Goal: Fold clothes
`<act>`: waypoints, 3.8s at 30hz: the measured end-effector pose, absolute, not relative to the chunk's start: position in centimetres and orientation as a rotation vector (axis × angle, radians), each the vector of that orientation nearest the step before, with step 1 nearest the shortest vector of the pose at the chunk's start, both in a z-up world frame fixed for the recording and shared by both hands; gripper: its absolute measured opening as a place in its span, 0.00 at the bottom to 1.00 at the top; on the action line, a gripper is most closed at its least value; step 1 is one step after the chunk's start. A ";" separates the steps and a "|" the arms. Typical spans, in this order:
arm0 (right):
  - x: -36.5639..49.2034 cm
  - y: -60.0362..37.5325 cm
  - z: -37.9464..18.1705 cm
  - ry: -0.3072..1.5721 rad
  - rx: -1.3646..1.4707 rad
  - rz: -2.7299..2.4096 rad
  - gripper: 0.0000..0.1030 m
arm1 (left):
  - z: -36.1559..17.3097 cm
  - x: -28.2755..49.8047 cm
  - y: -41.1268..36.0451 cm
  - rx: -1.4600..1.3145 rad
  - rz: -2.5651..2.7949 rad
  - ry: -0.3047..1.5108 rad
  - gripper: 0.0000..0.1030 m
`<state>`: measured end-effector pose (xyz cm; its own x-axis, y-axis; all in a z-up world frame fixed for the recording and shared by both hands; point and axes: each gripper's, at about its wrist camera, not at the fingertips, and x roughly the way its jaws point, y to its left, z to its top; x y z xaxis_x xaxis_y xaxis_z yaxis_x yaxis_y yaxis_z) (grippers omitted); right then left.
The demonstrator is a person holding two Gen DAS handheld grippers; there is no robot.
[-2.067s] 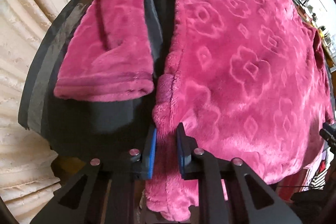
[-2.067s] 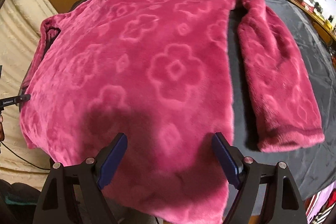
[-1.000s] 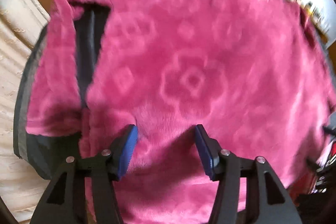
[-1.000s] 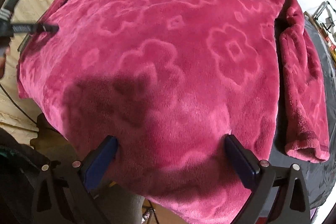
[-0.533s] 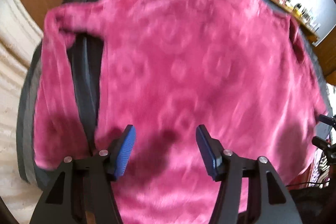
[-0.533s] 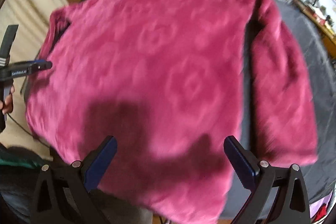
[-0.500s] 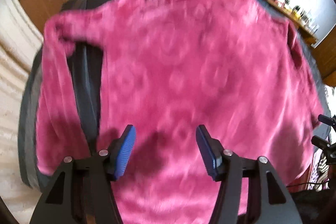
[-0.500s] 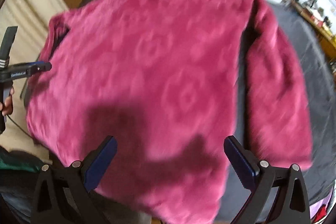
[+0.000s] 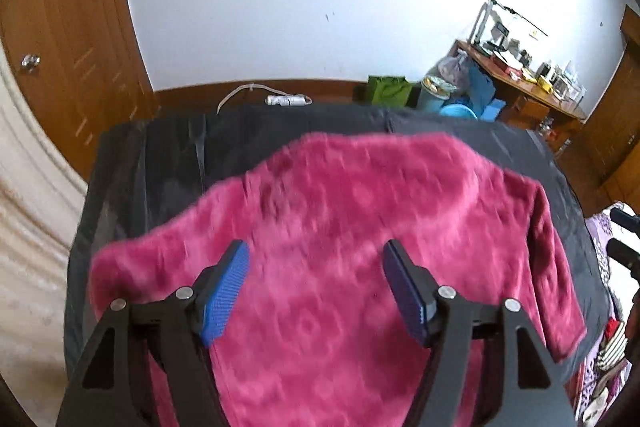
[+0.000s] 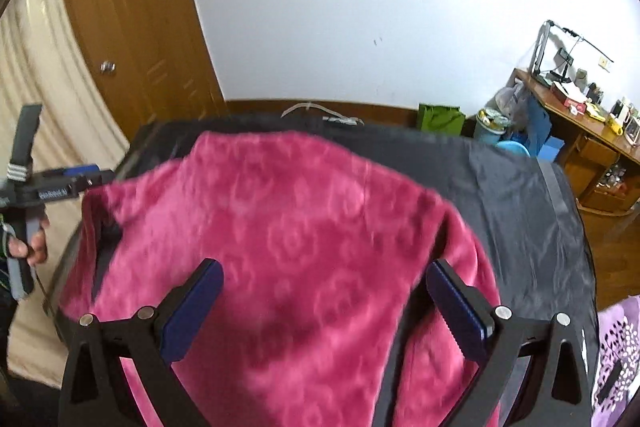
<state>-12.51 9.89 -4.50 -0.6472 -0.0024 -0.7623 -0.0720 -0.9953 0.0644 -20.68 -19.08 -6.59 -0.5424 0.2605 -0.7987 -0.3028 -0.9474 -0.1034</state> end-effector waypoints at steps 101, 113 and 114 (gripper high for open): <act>-28.7 1.8 -9.7 0.159 -1.502 2.981 0.33 | -21.0 -34.8 -14.9 -1.478 1.869 -0.038 0.76; -27.4 1.0 -7.3 -0.060 -1.289 2.991 0.33 | -17.8 -35.6 -15.5 -1.395 1.846 -0.055 0.27; -27.3 0.8 -7.1 -0.090 -1.260 2.991 0.33 | -17.2 -35.7 -15.8 -1.381 1.870 -0.058 0.27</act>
<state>-27.32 0.77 -7.06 -0.6941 -0.0757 -0.7159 0.1186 -0.9929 -0.0099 -35.70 -15.77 -17.24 -0.0905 0.6111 -0.7863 -0.5608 -0.6838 -0.4669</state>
